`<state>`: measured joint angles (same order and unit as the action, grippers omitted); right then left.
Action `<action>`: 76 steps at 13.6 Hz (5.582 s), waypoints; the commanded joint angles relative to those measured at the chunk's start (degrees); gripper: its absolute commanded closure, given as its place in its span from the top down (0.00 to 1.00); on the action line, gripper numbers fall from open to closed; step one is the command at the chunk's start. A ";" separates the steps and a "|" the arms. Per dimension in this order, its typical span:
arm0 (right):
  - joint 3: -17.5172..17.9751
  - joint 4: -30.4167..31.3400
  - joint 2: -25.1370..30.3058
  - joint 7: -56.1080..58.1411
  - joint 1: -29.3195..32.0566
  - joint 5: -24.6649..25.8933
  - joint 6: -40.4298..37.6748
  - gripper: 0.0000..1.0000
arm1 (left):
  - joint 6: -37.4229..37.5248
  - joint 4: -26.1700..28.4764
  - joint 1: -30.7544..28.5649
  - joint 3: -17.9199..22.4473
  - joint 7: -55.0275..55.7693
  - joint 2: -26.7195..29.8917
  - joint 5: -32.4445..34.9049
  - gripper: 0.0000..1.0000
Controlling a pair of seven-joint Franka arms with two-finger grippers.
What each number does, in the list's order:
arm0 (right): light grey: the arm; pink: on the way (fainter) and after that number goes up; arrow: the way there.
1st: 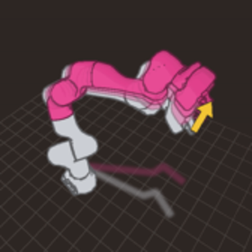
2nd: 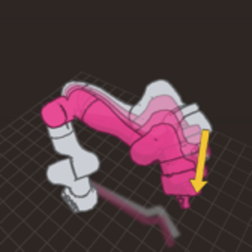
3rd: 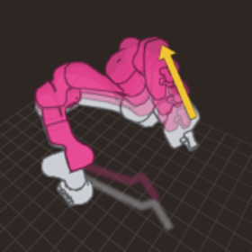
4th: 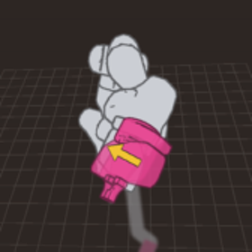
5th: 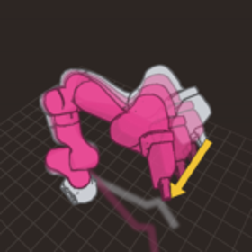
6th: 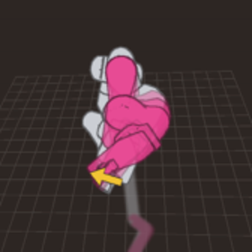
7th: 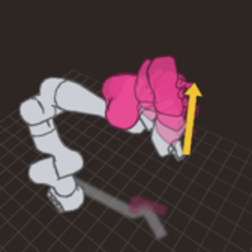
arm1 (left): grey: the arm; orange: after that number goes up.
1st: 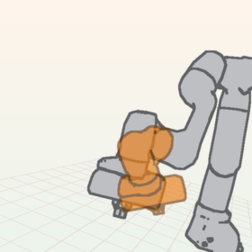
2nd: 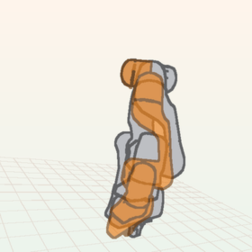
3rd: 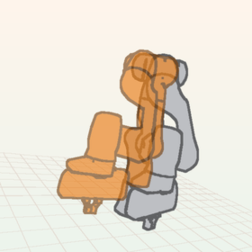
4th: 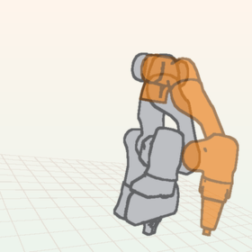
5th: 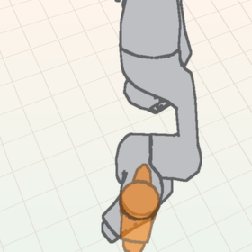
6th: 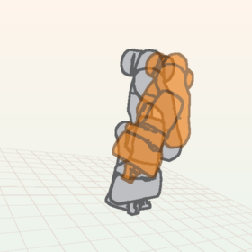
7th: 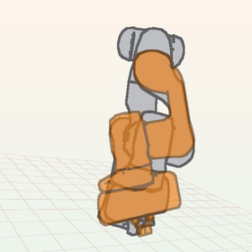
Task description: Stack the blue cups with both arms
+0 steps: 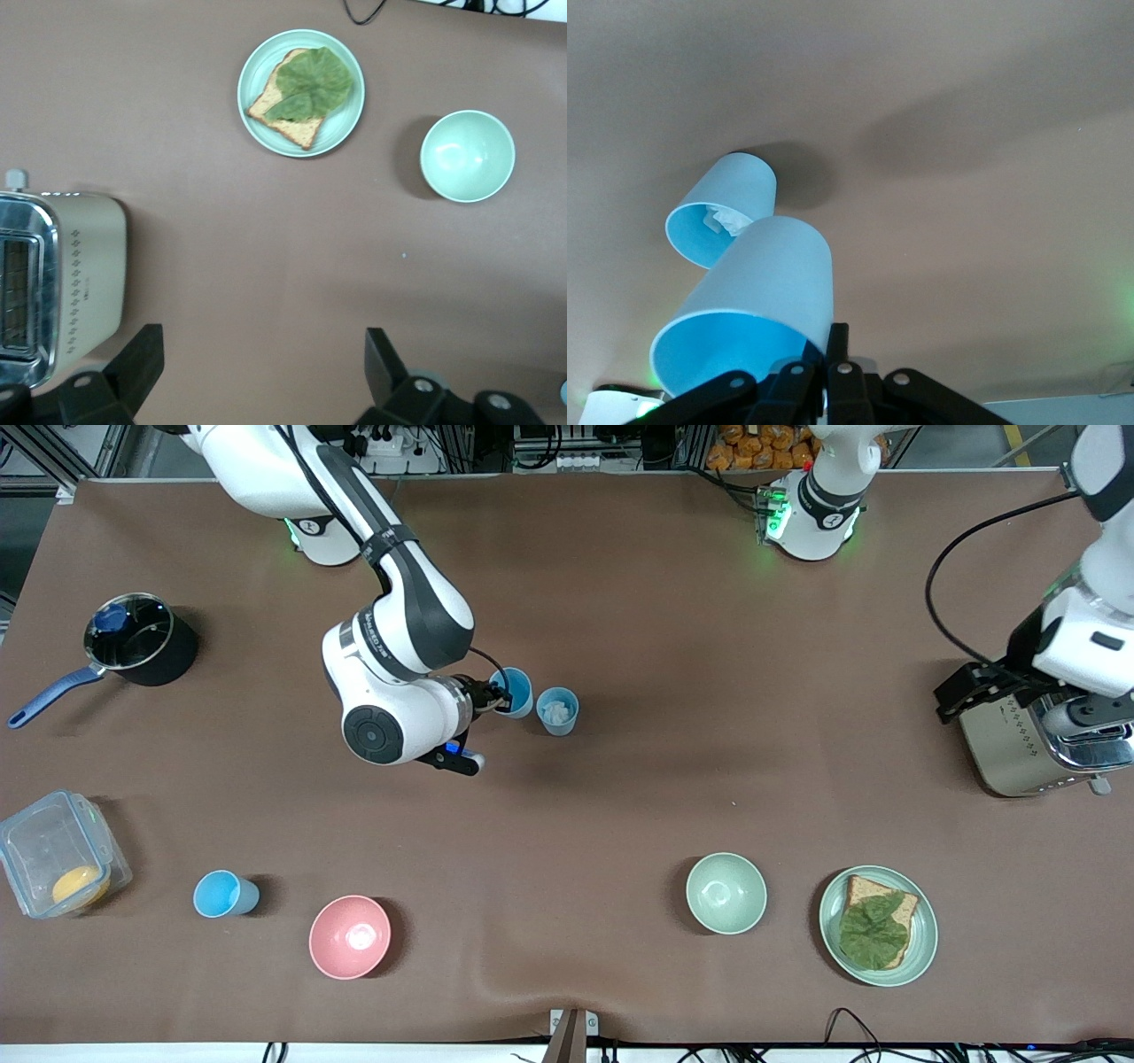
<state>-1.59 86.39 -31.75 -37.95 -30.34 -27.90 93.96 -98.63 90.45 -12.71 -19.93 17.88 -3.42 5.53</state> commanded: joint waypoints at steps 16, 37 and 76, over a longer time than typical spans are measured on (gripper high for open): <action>-0.78 -0.70 0.46 -6.96 -4.28 -2.24 3.51 0.00 | 7.92 0.34 4.52 7.60 -10.85 6.93 -3.16 1.00; -0.87 0.00 -3.31 -7.05 -6.21 -5.23 8.87 0.00 | 9.16 1.04 11.22 13.25 -10.76 6.58 -3.25 1.00; -0.87 -3.16 27.34 41.12 25.77 30.89 -9.84 1.00 | 9.42 1.57 11.04 13.34 -10.85 7.02 -3.51 1.00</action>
<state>-2.37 80.38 -7.96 2.89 -5.31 2.28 84.22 -89.77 90.81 -2.07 -7.30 8.60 2.24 3.22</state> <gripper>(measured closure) 0.000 0.000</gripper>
